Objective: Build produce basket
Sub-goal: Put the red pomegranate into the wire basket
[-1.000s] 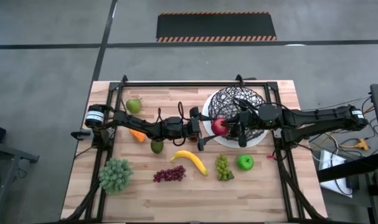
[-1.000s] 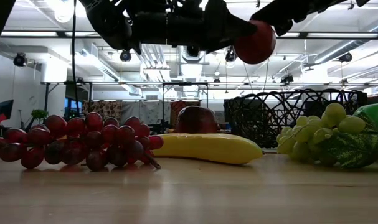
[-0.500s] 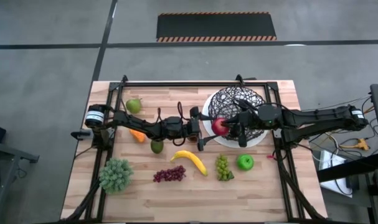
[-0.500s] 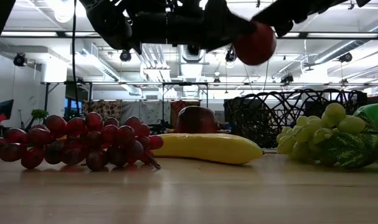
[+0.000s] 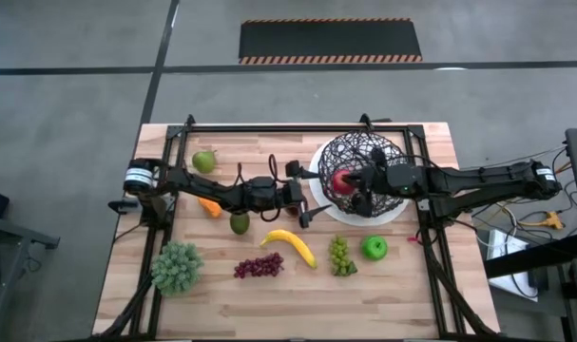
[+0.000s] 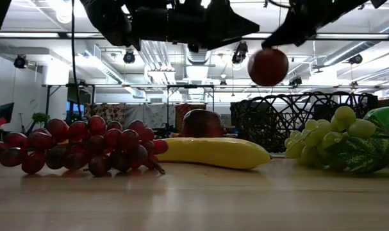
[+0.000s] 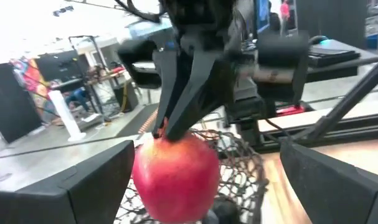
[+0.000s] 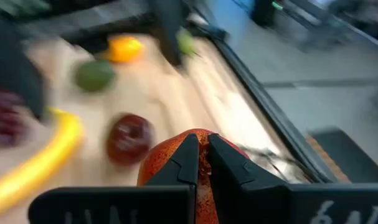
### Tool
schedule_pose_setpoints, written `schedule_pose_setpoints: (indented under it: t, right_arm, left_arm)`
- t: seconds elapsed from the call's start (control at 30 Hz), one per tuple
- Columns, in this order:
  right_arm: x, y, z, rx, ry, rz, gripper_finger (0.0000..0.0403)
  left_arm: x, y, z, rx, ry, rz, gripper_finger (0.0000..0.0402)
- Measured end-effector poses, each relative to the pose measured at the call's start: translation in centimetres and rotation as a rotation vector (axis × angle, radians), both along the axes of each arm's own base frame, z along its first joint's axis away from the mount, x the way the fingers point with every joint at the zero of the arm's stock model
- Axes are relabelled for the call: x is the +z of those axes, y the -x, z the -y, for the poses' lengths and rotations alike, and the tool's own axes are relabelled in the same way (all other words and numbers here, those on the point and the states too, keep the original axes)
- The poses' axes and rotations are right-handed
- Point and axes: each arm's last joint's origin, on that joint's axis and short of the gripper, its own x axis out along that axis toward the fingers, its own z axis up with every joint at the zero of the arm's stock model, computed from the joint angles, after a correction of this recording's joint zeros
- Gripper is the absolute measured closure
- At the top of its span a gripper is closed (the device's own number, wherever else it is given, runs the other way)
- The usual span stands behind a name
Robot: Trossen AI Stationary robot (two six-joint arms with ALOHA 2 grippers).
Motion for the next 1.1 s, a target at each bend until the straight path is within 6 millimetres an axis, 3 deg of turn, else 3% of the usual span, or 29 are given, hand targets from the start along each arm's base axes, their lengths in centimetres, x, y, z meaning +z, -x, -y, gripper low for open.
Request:
schedule_pose_setpoints:
  t: [0.23, 0.6, 1.1]
  right_arm:
    - [-1.4, 0.5, 2.3, -0.216, -0.070, -0.005, 0.0391]
    - [-7.1, 3.3, 7.6, -0.624, -0.241, 0.048, 0.0391]
    - [-10.2, 4.3, 8.6, -0.792, -0.287, 0.162, 0.0391]
  left_arm:
    - [1.5, 1.0, -0.1, 0.016, -0.001, 0.022, 0.0018]
    - [2.3, 1.3, -0.1, 0.017, 0.001, 0.037, 0.0018]
    - [2.1, 1.3, -0.1, 0.016, 0.014, 0.021, 0.0018]
